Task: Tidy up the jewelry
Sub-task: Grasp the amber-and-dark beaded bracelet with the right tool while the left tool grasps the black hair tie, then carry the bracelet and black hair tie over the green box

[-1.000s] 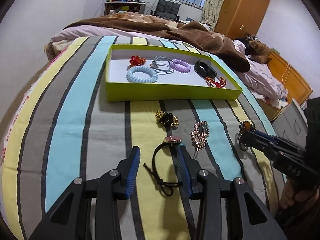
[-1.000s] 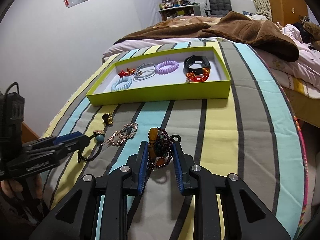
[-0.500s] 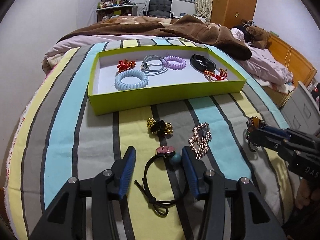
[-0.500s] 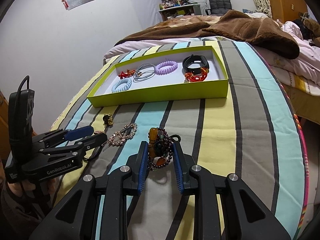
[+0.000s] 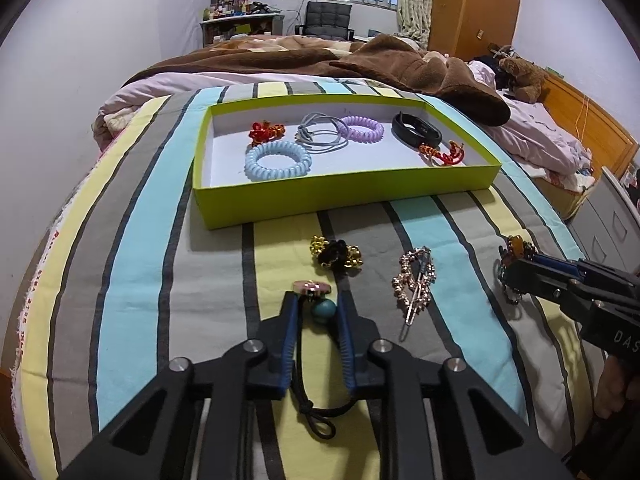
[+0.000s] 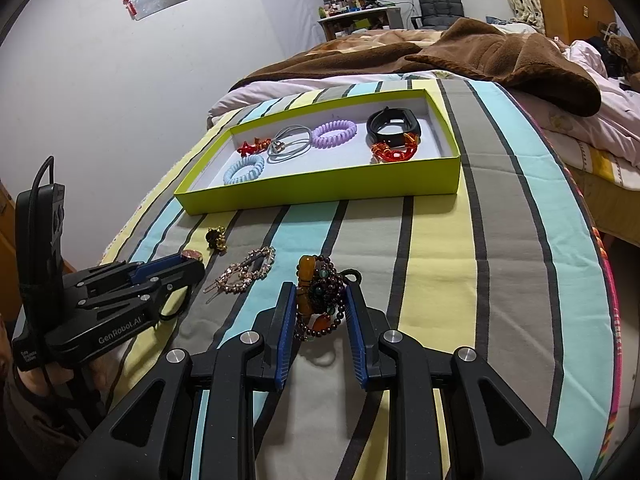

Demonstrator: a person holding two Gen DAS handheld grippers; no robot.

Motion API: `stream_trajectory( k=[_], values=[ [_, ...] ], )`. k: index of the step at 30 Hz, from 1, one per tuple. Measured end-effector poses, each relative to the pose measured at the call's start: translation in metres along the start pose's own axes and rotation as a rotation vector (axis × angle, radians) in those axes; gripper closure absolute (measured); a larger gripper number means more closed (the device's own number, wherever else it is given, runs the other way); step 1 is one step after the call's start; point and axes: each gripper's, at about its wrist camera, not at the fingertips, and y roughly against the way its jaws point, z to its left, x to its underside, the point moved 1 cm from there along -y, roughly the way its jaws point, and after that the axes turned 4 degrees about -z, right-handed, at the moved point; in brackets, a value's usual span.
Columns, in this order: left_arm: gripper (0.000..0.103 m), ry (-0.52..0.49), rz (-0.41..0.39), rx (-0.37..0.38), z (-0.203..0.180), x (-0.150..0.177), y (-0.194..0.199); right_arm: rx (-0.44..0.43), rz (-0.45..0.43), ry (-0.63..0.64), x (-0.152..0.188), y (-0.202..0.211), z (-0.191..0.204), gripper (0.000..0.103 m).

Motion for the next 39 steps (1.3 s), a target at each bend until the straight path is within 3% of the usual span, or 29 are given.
stream_trajectory(
  k=[24,39],
  values=[
    [0.087,0.069,-0.034,0.007,0.016,0.0,0.017,-0.002,-0.017,0.012,-0.002,0.007,0.007,0.078],
    [0.087,0.067,-0.1,-0.002,0.02,-0.022,0.039,-0.005,-0.063,0.034,-0.019,0.018,0.015,0.078]
  ],
)
